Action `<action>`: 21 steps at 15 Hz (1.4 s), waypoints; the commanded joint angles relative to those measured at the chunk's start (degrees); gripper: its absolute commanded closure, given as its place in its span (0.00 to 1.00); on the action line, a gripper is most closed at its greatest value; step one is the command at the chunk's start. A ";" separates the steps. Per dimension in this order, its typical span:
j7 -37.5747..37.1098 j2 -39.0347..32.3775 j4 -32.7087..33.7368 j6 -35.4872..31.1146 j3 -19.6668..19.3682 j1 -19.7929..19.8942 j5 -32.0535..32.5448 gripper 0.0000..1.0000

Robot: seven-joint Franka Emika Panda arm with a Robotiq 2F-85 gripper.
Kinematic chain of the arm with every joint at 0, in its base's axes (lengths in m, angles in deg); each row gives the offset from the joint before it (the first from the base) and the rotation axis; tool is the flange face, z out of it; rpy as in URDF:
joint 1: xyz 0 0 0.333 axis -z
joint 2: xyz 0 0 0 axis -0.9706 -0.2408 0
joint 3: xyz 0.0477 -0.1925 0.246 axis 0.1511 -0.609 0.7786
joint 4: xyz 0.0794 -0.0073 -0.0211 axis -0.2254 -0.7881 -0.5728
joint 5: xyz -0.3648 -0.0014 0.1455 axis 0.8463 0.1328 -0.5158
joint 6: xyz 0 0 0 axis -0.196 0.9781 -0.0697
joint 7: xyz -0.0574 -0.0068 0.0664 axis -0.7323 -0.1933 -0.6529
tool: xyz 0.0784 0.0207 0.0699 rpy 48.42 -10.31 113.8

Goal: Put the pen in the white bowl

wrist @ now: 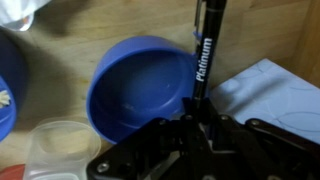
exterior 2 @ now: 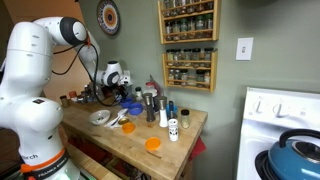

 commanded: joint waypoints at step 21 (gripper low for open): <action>25.25 28.17 -17.88 12.20 3.70 9.24 -4.09 0.97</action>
